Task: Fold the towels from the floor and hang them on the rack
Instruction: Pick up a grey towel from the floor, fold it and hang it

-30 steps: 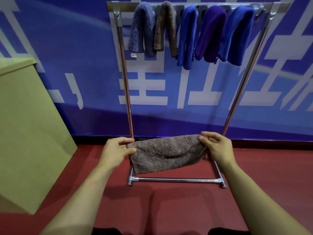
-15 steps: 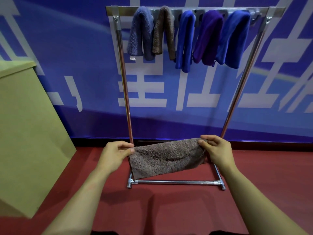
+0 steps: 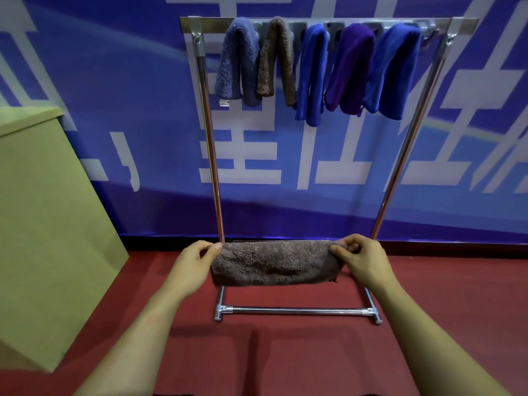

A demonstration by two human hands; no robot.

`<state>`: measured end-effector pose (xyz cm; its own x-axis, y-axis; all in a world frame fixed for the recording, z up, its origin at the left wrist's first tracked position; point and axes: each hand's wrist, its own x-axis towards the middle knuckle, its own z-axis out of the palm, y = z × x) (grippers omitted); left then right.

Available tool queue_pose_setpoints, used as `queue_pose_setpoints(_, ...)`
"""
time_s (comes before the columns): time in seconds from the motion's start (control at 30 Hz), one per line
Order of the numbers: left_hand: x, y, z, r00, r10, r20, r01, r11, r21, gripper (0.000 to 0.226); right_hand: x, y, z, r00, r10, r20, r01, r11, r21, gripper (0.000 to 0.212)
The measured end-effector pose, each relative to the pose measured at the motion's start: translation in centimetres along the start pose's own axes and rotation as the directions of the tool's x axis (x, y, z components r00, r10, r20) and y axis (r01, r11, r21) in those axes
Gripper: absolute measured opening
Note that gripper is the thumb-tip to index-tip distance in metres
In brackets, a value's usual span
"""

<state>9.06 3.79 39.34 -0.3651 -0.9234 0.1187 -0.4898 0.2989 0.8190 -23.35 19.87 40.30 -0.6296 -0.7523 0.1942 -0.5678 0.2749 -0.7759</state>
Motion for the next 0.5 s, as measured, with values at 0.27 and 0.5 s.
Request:
queue_pose_setpoints(0.27,-0.9,2.6,0.4,0.96,0.067,-0.273,-0.096,0.991,-0.095,0.024,-1.0,-1.8,-0.2,0.997,-0.07,0.045,0.05,0.938,0.342,0.028)
queue_pose_setpoints(0.5,-0.8,3.6,1.1,0.909,0.11,-0.402,-0.185,0.971,-0.154,0.026,-1.3,-2.7,0.4,0.976,-0.05,-0.211,0.108,0.956,0.272,0.022)
